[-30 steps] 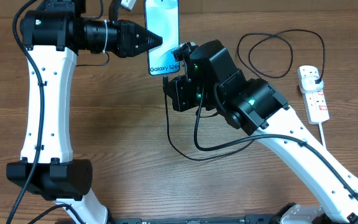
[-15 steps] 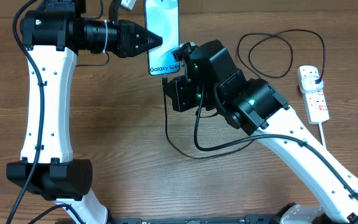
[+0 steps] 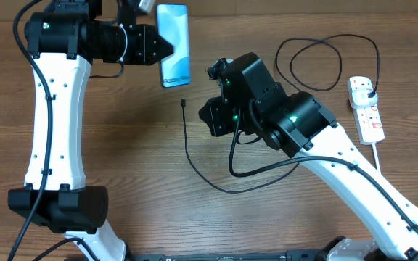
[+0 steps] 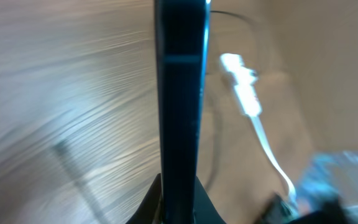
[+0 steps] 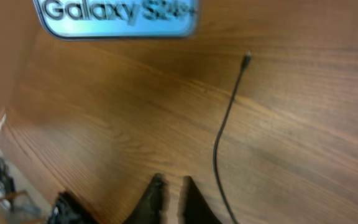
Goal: Plug charger to phone and switch on socket
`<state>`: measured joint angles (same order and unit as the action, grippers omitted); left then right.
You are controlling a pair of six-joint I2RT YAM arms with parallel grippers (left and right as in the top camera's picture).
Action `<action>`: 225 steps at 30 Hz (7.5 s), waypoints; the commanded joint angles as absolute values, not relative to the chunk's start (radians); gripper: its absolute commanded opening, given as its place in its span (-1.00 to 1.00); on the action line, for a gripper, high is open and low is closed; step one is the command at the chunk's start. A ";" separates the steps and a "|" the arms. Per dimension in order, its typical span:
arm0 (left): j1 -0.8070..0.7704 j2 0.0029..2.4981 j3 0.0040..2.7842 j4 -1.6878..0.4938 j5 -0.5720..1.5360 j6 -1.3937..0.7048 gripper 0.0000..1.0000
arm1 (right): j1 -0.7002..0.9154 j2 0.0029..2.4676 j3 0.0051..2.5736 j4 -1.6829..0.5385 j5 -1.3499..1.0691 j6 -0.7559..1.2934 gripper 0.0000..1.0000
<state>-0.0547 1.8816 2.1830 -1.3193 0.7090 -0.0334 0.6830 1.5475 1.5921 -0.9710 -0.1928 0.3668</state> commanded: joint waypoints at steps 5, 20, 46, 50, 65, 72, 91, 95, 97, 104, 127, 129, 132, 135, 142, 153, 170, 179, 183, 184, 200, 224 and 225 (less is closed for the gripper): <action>-0.059 1.876 2.188 -1.358 0.215 -0.313 -0.92 | 0.685 1.669 1.633 -0.986 -0.185 0.442 0.24; -0.043 1.876 2.188 -1.387 0.170 -0.319 -0.92 | 0.675 2.191 2.251 -1.266 -0.073 0.392 0.37; -0.038 1.876 2.188 -1.414 0.168 -0.314 -0.92 | 0.694 2.534 2.244 -1.046 0.093 0.445 -0.12; -0.038 1.876 2.188 -1.414 0.168 -0.314 -0.91 | 0.712 2.544 2.244 -1.048 0.093 0.445 -0.12; -0.038 1.876 2.188 -1.414 0.168 -0.310 -0.92 | 0.733 2.578 2.244 -1.077 0.103 0.471 -0.34; -0.038 1.876 2.188 -1.412 0.168 -0.310 -0.92 | 0.731 2.596 2.244 -1.167 0.101 0.471 -0.93; -0.038 1.876 2.188 -1.409 0.168 -0.310 -0.92 | 0.746 2.580 2.245 -1.550 -0.099 0.471 -0.93; -0.038 1.876 2.188 -1.402 0.168 -0.311 -0.92 | 0.737 2.575 2.246 -1.551 -0.100 0.471 -0.55; -0.038 1.877 2.188 -1.401 0.168 -0.311 -0.92 | 0.734 2.575 2.246 -1.550 -0.099 0.471 -0.34; -0.038 1.877 2.188 -1.401 0.168 -0.311 -0.92 | 0.733 2.567 2.247 -1.533 -0.098 0.463 -0.11; -0.038 1.877 2.188 -1.402 0.168 -0.311 -0.92 | 0.717 2.568 2.245 -1.464 0.010 0.399 -0.29; -0.038 1.877 2.188 -1.402 0.168 -0.310 -0.92 | 0.717 2.568 2.245 -1.454 0.011 0.387 -0.33; -0.038 1.877 2.188 -1.402 0.168 -0.310 -0.91 | 0.713 2.568 2.245 -1.441 0.010 0.388 -0.41; -0.038 1.877 2.188 -1.402 0.168 -0.310 -0.91 | 0.711 2.568 2.245 -1.443 0.010 0.397 -0.51; -0.038 1.877 2.188 -1.402 0.168 -0.311 -0.91 | 0.711 2.506 2.246 -1.488 0.098 0.479 -0.49; -0.038 1.877 2.188 -1.402 0.168 -0.311 -0.92 | 0.710 2.366 2.234 -1.536 0.006 0.432 0.58; -0.038 1.877 2.188 -1.407 0.168 -0.310 -0.92 | 0.711 2.366 1.962 -1.245 -0.001 0.442 0.14; -0.038 1.877 2.188 -1.408 0.168 -0.310 -0.92 | 0.714 2.367 1.915 -1.172 -0.001 0.445 0.04; -0.038 1.877 2.188 -1.408 0.168 -0.310 -0.92 | 0.713 2.367 1.882 -1.149 -0.001 0.445 -0.10; -0.038 1.877 2.188 -1.408 0.168 -0.310 -0.92 | 0.712 2.367 1.867 -1.142 -0.001 0.445 -0.19; -0.038 1.877 2.188 -1.408 0.168 -0.310 -0.92 | 0.712 2.367 1.858 -1.135 -0.002 0.445 -0.60; -0.038 1.877 2.188 -1.409 0.169 -0.310 -0.91 | 0.712 2.367 1.858 -1.163 -0.002 0.446 -0.63; -0.038 1.877 2.188 -1.410 0.169 -0.310 -0.92 | 0.712 2.367 1.858 -1.164 -0.002 0.446 -0.63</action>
